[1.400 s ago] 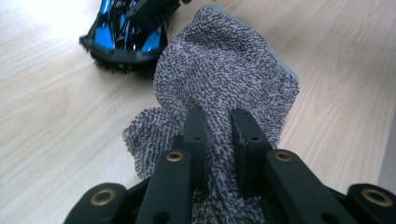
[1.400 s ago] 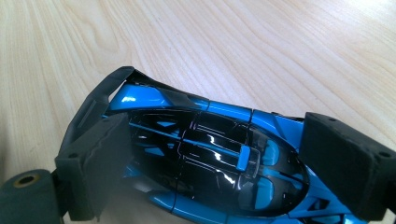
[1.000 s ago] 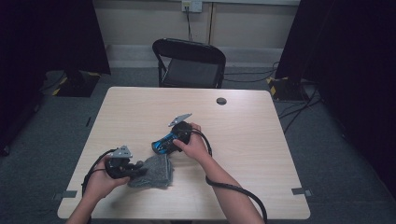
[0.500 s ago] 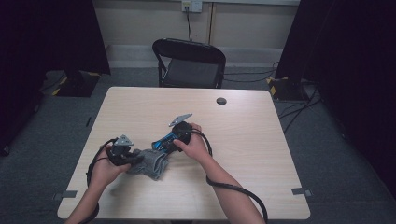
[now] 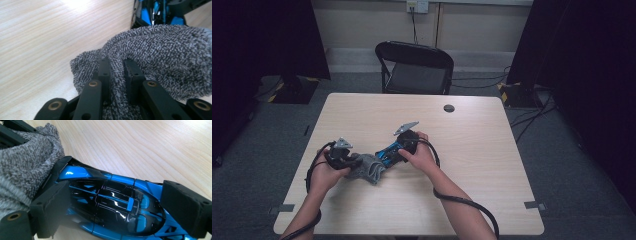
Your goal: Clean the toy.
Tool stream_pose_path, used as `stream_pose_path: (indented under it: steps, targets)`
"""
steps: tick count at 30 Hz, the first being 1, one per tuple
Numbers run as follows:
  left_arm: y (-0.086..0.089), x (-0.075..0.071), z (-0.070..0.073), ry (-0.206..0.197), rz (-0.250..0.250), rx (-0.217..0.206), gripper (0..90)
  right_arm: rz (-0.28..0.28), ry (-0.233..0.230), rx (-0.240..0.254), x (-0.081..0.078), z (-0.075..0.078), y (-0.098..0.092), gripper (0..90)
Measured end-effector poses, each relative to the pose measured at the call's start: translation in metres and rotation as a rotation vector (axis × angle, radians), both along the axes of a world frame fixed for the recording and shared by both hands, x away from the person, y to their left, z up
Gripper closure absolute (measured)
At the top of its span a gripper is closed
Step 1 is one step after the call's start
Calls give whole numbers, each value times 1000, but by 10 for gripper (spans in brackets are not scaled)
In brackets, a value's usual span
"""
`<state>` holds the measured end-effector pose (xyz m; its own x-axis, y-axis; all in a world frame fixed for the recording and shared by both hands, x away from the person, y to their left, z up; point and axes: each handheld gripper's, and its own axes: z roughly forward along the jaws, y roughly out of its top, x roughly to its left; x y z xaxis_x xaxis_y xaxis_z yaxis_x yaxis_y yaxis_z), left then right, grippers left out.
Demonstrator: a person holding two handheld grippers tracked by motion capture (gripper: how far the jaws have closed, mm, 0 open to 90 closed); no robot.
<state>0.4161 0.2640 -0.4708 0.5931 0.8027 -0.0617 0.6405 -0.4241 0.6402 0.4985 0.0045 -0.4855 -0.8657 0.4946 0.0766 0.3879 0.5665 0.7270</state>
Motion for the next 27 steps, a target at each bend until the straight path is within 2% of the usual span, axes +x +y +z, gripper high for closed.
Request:
stream_pose_path:
  steps: [3,13,20,27]
  targets:
    - [1,3,0,-1,5,15,778,-2,-2,1,0,0,0,90]
    - [10,6,2,-3,51,24,778,-3,-1,0,0,0,0,90]
    - [20,4,3,1,86,17,778,-5,-4,6,-1,-1,-1,89]
    - [31,2,9,-25,131,-5,778,-6,-4,7,-1,-1,-1,89]
